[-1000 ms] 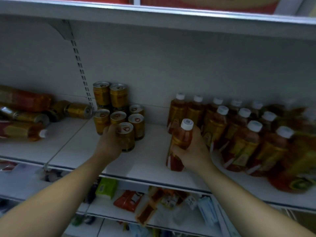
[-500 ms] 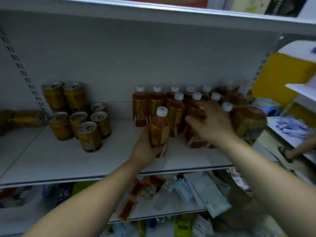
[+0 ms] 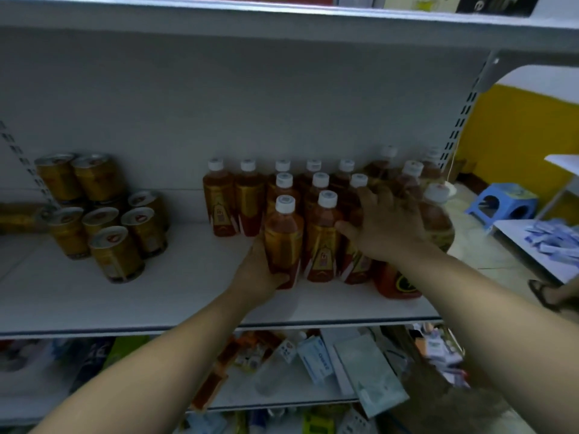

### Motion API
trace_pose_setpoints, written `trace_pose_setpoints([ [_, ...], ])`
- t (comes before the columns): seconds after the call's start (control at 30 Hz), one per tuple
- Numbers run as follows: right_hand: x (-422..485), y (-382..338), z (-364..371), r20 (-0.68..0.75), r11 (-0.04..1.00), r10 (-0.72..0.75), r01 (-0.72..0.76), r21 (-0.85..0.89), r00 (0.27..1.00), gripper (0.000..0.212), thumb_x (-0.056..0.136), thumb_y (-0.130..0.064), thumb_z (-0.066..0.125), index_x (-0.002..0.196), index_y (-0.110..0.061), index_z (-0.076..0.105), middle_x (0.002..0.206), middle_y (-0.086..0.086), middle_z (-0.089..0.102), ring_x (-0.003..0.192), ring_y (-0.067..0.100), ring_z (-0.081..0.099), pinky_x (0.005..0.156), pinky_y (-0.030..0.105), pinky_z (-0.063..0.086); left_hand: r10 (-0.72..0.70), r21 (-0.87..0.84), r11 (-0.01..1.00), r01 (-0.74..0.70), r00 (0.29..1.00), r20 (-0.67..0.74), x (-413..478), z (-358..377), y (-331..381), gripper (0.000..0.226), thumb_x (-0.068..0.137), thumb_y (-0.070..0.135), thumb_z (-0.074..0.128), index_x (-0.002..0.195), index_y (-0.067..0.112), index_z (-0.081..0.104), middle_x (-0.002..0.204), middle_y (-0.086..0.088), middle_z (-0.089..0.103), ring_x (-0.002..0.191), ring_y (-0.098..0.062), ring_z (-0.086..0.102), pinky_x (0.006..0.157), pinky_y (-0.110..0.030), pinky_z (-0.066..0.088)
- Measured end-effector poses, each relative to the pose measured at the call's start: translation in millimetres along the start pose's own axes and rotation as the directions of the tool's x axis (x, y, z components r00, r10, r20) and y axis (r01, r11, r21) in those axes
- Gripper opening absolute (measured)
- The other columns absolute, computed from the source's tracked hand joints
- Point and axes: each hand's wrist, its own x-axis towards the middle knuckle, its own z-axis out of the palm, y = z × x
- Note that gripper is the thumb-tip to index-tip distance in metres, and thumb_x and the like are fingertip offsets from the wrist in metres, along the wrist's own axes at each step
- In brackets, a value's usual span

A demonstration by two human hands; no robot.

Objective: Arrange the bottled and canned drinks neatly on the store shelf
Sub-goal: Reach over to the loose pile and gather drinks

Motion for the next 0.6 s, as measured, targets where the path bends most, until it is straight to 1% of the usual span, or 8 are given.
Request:
trace_pose_setpoints([
  [0.1, -2, 1, 1, -0.016, 1.000, -0.015, 0.015, 0.001, 1.000, 0.083, 0.088, -0.072, 0.028, 0.152, -0.024, 0.006, 0.157, 0.013, 0.019, 0.145, 0.028, 0.016, 0.116, 0.049, 0.009, 0.008, 0.011, 1.000, -0.008, 1.000, 0.004, 7, 5, 7, 0.101, 0.073, 0.016, 0.077, 0.149, 0.020, 0.010, 0.145, -0.005, 0.041, 0.130, -0.025, 0.043, 0.105, -0.037, 0.038],
  [0.27, -3, -3, -1, -0.019, 1.000, -0.021, 0.021, 0.004, 1.000, 0.082, 0.089, -0.070, 0.029, 0.153, -0.023, 0.006, 0.157, 0.015, 0.016, 0.144, 0.031, 0.017, 0.114, 0.048, 0.012, -0.029, 0.043, 0.999, 0.028, 0.999, 0.015, 3, 1, 7, 0.102, 0.076, 0.019, 0.075, 0.150, 0.025, 0.006, 0.145, -0.003, 0.042, 0.131, -0.025, 0.043, 0.107, -0.042, 0.038],
  [0.3, -3, -3, -2, -0.013, 1.000, -0.023, 0.023, 0.005, 1.000, 0.083, 0.088, -0.071, 0.029, 0.153, -0.023, 0.006, 0.158, 0.015, 0.015, 0.144, 0.031, 0.016, 0.114, 0.048, 0.012, -0.035, 0.040, 0.999, 0.034, 0.999, 0.022, 0, -1, 9, 0.103, 0.077, 0.019, 0.076, 0.150, 0.025, 0.004, 0.145, -0.002, 0.042, 0.131, -0.024, 0.042, 0.107, -0.040, 0.037],
  [0.37, -4, -4, -7, 0.002, 0.999, -0.016, 0.016, 0.048, 1.000, 0.086, 0.086, -0.073, 0.033, 0.153, -0.024, 0.008, 0.159, 0.014, 0.013, 0.145, 0.031, 0.015, 0.115, 0.047, 0.013, -0.050, 0.025, 0.999, 0.048, 0.995, 0.081, -6, -8, 14, 0.105, 0.078, 0.020, 0.076, 0.150, 0.026, 0.000, 0.142, 0.004, 0.039, 0.132, -0.017, 0.039, 0.105, -0.031, 0.034],
  [0.43, -2, -7, -13, 0.001, 0.984, -0.001, 0.000, 0.179, 1.000, 0.089, 0.083, -0.074, 0.037, 0.152, -0.024, 0.010, 0.160, 0.011, 0.012, 0.146, 0.030, 0.013, 0.115, 0.047, 0.014, -0.073, 0.050, 0.997, 0.066, 0.984, 0.162, -12, -23, 19, 0.108, 0.079, 0.025, 0.075, 0.150, 0.026, -0.007, 0.142, 0.008, 0.033, 0.132, -0.011, 0.032, 0.103, -0.023, 0.027],
  [0.47, -1, -11, -16, -0.019, 0.965, 0.001, 0.004, 0.261, 1.000, 0.090, 0.082, -0.073, 0.039, 0.152, -0.023, 0.011, 0.160, 0.011, 0.013, 0.146, 0.030, 0.013, 0.116, 0.048, 0.015, -0.078, 0.081, 0.995, 0.064, 0.981, 0.175, -15, -34, 19, 0.108, 0.080, 0.031, 0.074, 0.150, 0.027, -0.008, 0.147, 0.008, 0.027, 0.135, -0.012, 0.028, 0.103, -0.022, 0.024],
  [0.53, 2, -27, -23, -0.073, 0.937, -0.013, 0.037, 0.347, 0.997, 0.088, 0.084, -0.070, 0.040, 0.152, -0.020, 0.017, 0.158, 0.012, 0.018, 0.145, 0.030, 0.016, 0.116, 0.048, 0.020, -0.089, 0.163, 0.985, 0.062, 0.983, 0.159, -22, -62, 19, 0.100, 0.082, 0.040, 0.070, 0.151, 0.028, -0.001, 0.155, 0.005, 0.021, 0.139, -0.015, 0.026, 0.103, -0.020, 0.021],
  [0.6, 4, -54, -31, -0.097, 0.933, -0.058, 0.089, 0.347, 0.994, 0.082, 0.086, -0.069, 0.040, 0.150, -0.019, 0.024, 0.155, 0.011, 0.025, 0.142, 0.030, 0.023, 0.114, 0.046, 0.024, -0.089, 0.264, 0.963, 0.056, 0.989, 0.116, -33, -95, 18, 0.090, 0.084, 0.043, 0.066, 0.151, 0.026, 0.009, 0.155, 0.002, 0.025, 0.138, -0.018, 0.030, 0.103, -0.020, 0.023],
])
